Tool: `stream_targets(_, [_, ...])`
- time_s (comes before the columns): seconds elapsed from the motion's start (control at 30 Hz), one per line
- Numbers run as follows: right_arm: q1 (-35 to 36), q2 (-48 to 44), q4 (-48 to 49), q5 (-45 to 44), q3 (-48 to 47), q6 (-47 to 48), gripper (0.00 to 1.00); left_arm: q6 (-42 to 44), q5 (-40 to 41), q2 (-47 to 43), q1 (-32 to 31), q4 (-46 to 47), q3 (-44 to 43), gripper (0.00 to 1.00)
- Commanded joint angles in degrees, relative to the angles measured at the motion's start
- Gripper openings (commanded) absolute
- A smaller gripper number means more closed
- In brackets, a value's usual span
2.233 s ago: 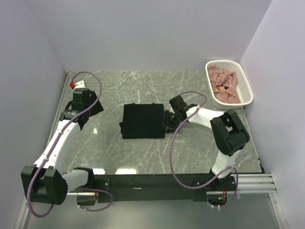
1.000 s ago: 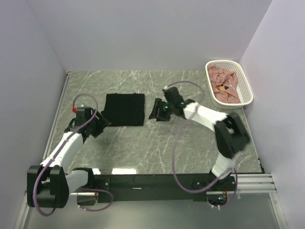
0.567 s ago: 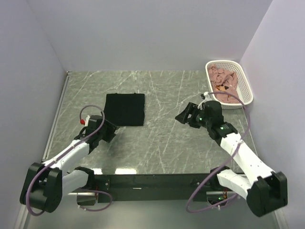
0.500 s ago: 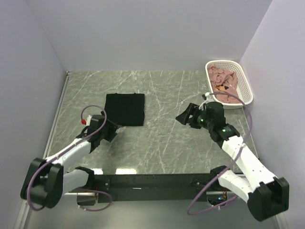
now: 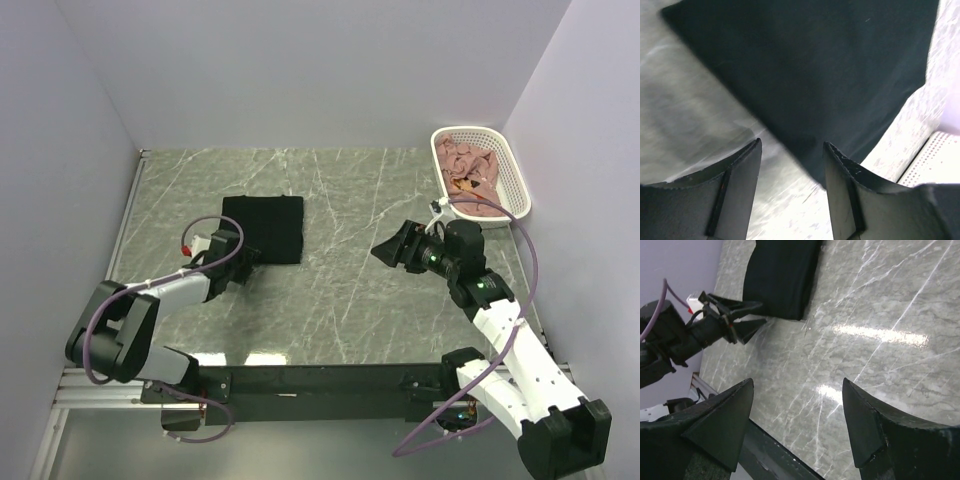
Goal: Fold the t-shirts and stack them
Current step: Neatly place the folded tshirt to the corner
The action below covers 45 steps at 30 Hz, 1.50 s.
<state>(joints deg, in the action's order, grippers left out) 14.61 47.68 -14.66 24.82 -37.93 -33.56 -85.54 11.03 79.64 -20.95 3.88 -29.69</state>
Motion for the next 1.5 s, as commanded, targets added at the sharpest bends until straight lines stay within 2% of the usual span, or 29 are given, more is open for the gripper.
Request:
stream_targets(0.0, [-0.72, -1.27, 0.51, 2.07, -0.12, 0.86, 0.78, -2.44, 4.35, 2.36, -0.76, 2.88, -3.09, 0.57])
stream_targets(0.17, [-0.81, -1.71, 0.07, 2.95, -0.21, 0.95, 0.78, -4.02, 4.62, 5.96, -1.81, 3.59, -4.06, 0.56])
stream_targets(0.3, [-0.81, -1.63, -0.02, 3.04, -0.30, 1.04, 0.78, -4.64, 4.79, 8.51, -2.25, 3.59, -5.11, 0.49])
stream_targets(0.37, [-0.90, -1.54, -0.11, 3.22, -0.30, 1.13, 0.78, -4.99, 4.88, 9.04, -2.25, 3.24, -5.37, 0.41])
stream_targets(0.4, [-0.99, -1.45, -0.20, 3.22, -0.39, 1.13, 0.78, -4.99, 5.14, 9.22, -2.25, 2.98, -5.90, 0.31])
stream_targets(0.47, [-0.99, -1.19, -0.37, 3.83, -0.48, 1.04, 0.78, -4.82, 5.58, 9.75, -2.25, 1.58, -6.69, 0.19])
stream_targets(0.6, [-1.08, -0.13, -0.37, 5.50, -1.09, 0.69, 0.77, -4.03, 6.29, 10.71, -1.38, 0.08, -9.06, 0.01])
stream_targets(0.93, [-1.08, 1.45, -1.95, 5.15, -2.23, 1.66, 0.77, -2.09, 3.39, 12.74, 8.90, 2.44, -11.88, 0.01])
stream_targets(1.33, [-1.08, 8.47, -2.48, 4.80, -6.10, 2.54, 0.76, -0.86, 3.91, 15.90, 25.95, 4.47, -17.24, 0.01])
stream_targets(1.47, [-0.99, 11.20, -2.92, 4.80, -7.59, 3.06, 0.76, 0.37, 2.42, 18.18, 33.51, 3.42, -20.22, 0.01])
